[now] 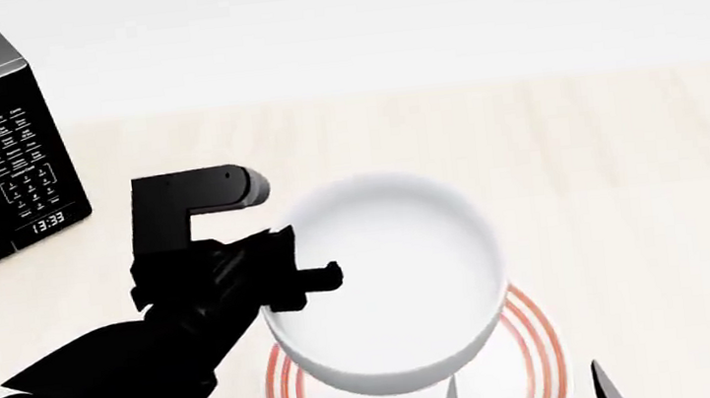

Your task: Pick up the white bowl and put it on the plate.

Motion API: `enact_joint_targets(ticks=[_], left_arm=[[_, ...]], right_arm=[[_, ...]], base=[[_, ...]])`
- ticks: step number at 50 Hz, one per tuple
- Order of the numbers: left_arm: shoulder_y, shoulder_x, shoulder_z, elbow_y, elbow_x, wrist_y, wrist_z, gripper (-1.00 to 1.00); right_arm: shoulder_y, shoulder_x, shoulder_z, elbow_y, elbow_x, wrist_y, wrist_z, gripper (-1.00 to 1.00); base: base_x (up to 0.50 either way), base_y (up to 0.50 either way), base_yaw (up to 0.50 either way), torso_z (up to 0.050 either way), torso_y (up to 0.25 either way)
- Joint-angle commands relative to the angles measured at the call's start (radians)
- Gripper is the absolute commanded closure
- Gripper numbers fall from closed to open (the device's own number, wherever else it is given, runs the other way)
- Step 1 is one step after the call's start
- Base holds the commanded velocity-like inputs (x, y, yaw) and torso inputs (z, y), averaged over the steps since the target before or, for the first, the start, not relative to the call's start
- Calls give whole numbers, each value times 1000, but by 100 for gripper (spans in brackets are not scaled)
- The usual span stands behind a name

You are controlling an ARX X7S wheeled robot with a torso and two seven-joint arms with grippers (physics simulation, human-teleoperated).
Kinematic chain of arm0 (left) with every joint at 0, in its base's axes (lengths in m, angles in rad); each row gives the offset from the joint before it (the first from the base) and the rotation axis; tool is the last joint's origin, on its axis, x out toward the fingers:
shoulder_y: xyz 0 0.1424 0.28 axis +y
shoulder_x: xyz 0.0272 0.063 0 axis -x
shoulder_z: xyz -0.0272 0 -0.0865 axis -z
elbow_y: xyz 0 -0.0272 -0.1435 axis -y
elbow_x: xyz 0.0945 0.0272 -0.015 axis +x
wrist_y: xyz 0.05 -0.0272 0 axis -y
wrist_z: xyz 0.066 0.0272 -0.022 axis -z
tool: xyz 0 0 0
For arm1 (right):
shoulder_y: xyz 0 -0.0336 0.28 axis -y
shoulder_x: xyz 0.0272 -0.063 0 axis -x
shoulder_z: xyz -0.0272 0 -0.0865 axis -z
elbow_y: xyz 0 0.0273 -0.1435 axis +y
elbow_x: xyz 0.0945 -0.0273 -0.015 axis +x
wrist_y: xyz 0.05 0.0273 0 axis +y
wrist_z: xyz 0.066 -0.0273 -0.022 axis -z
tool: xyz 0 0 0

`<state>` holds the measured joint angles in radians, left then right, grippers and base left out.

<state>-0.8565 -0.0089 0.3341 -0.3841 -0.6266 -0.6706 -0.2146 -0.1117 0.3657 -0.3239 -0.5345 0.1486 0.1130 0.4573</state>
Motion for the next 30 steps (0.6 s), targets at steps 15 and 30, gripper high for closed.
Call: enact_joint_targets(ticks=[15,30], left_arm=[[-79,1,236,-253,-177,254,-22,100],[-77,-4,307,-308,-230,320,-22,100]], right_arm=[[2,8,-2,11,5,-6,4,-100],[2,12,-5,14,6,-10,7,-100]], base=[[0,0,0,0,1],[0,0,0,0,0]])
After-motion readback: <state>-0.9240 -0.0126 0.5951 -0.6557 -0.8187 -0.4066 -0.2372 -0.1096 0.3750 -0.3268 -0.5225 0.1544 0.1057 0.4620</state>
